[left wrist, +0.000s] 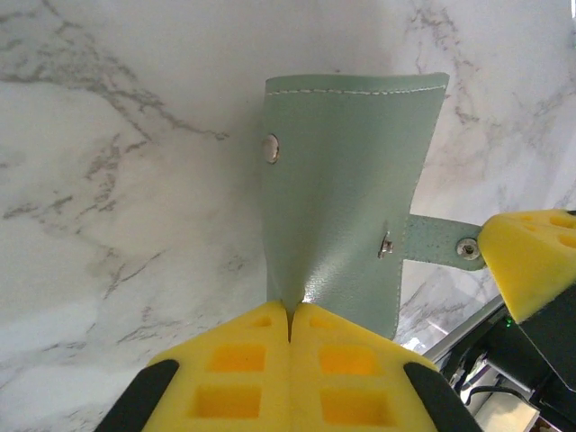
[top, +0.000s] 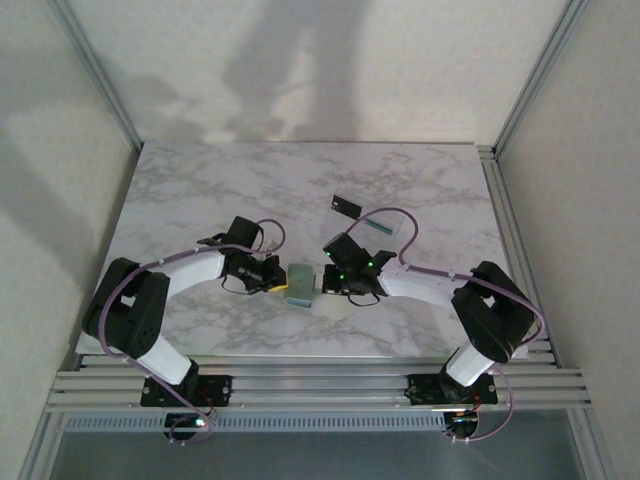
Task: Put the credit cards into the card holder
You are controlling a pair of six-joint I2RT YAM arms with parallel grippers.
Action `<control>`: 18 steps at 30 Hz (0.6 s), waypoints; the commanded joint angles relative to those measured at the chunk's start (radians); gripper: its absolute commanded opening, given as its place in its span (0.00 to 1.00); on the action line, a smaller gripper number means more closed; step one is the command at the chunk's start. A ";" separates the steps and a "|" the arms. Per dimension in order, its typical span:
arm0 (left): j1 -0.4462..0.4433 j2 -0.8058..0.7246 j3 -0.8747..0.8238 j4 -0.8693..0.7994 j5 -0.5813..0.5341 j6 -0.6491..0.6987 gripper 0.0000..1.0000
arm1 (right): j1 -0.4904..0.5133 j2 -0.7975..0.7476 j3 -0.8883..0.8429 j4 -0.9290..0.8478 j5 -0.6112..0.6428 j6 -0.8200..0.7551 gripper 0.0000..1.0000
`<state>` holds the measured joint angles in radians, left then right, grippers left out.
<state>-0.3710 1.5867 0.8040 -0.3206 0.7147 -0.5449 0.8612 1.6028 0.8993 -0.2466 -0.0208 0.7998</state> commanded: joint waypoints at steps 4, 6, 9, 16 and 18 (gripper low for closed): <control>0.004 0.005 0.007 0.016 0.001 0.004 0.42 | -0.011 -0.088 -0.040 0.145 -0.111 -0.028 0.00; 0.004 0.003 0.011 0.020 0.010 0.007 0.46 | -0.009 -0.111 -0.046 0.183 -0.148 -0.031 0.00; 0.004 0.003 0.005 0.039 0.037 0.005 0.51 | -0.009 -0.149 -0.045 0.212 -0.171 -0.030 0.00; 0.010 -0.001 0.030 0.046 0.079 0.040 0.67 | -0.009 -0.185 0.004 0.210 -0.210 -0.047 0.00; 0.019 0.009 0.035 0.044 0.072 0.042 0.67 | -0.009 -0.174 0.020 0.194 -0.206 -0.050 0.00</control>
<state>-0.3679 1.5867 0.8097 -0.2810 0.7677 -0.5331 0.8555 1.4292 0.8768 -0.0559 -0.2070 0.7704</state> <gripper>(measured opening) 0.666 0.040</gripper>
